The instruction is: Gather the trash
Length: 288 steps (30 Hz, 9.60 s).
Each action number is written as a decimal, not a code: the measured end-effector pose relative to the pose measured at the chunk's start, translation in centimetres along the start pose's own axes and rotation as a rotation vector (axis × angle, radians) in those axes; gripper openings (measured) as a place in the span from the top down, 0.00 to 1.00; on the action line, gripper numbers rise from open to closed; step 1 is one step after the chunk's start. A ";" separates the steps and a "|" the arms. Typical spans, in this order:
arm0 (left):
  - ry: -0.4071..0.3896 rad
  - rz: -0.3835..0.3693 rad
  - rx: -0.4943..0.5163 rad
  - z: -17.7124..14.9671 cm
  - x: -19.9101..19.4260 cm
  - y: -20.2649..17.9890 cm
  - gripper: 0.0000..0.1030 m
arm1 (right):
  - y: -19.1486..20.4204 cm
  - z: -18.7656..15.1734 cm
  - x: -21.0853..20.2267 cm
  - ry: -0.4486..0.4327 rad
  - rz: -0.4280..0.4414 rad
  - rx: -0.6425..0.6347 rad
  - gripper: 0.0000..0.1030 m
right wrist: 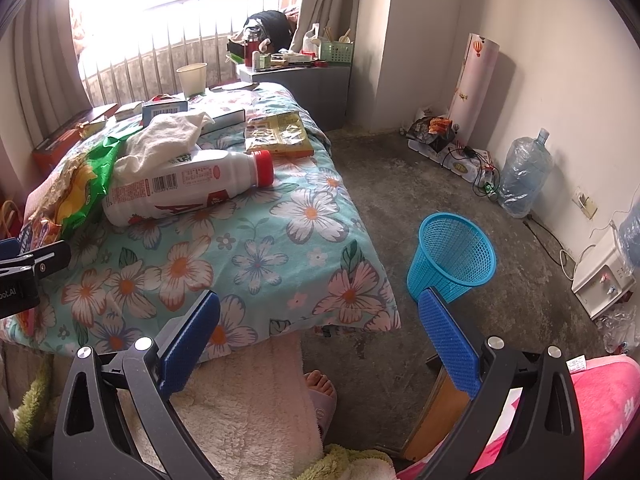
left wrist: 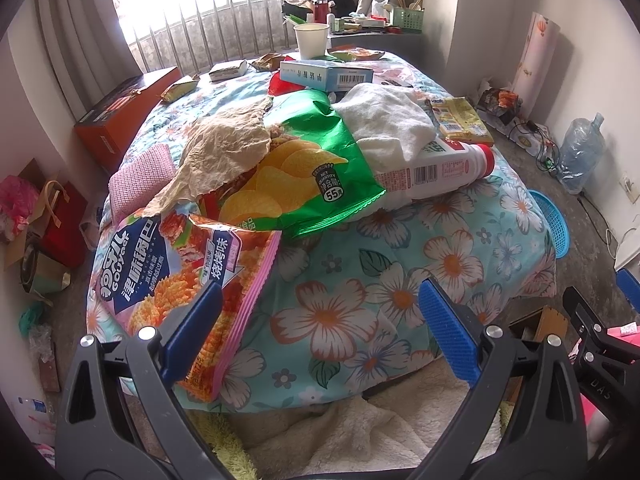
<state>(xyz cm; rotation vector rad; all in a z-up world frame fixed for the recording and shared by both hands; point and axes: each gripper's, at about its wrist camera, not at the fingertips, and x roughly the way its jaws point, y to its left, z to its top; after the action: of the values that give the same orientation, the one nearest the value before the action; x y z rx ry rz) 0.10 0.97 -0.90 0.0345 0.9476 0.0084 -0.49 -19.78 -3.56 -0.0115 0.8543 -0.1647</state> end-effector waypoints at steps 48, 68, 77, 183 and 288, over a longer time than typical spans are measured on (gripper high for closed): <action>-0.340 -0.120 -0.143 7.2 0.3 12.5 0.08 | 5.6 10.1 4.0 -0.220 0.243 -0.010 0.06; -0.089 -0.279 -0.098 9.7 8.4 13.0 0.30 | 9.7 13.1 9.1 -0.028 0.450 -0.024 0.23; -0.083 -0.276 -0.116 10.1 9.5 13.8 0.71 | 11.1 13.1 10.9 0.052 0.483 -0.024 0.33; -0.083 -0.809 0.557 21.2 0.3 -27.4 1.00 | -24.2 8.9 5.0 -0.376 0.220 0.662 0.90; 0.117 -0.281 0.396 10.9 16.3 24.6 0.17 | 13.9 15.8 7.5 -0.026 0.577 -0.154 0.07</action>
<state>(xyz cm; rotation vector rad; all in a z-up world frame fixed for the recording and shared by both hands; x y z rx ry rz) 18.70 25.68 -6.98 0.2689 1.0529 -0.4411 18.13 -8.02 0.14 0.0882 0.8119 0.4414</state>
